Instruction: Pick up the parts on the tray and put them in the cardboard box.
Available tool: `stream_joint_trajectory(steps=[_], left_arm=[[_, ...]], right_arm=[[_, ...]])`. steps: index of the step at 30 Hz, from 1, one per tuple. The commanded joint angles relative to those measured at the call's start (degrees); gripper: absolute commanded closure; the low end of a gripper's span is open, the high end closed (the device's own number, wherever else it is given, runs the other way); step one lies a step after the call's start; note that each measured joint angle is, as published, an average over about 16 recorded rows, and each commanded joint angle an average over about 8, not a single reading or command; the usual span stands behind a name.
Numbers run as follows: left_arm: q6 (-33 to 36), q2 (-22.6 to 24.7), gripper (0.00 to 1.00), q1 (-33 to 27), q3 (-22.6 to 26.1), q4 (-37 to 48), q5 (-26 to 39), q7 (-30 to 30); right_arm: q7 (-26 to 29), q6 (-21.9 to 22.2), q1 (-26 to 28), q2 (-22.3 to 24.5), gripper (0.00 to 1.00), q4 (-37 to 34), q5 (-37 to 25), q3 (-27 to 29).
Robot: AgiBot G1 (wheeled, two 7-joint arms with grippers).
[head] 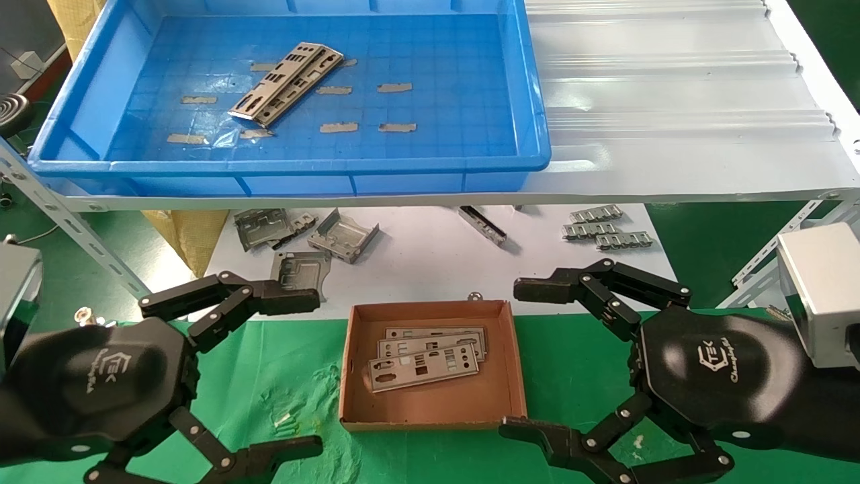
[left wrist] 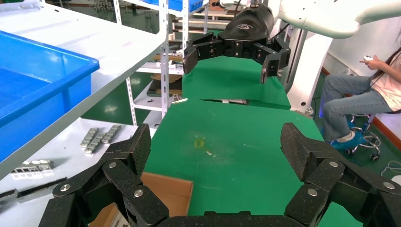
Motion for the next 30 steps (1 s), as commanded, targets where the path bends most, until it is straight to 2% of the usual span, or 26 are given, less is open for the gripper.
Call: stream_joint_trajectory(steps=[1, 30], left_arm=[[0.0, 0.0, 0.0, 0.0, 0.0, 0.0, 0.0, 0.0], [0.0, 0.0, 0.0, 0.0, 0.0, 0.0, 0.0, 0.0]], right_arm=[[0.0, 0.0, 0.0, 0.0, 0.0, 0.0, 0.0, 0.0], [0.0, 0.0, 0.0, 0.0, 0.0, 0.0, 0.0, 0.0]])
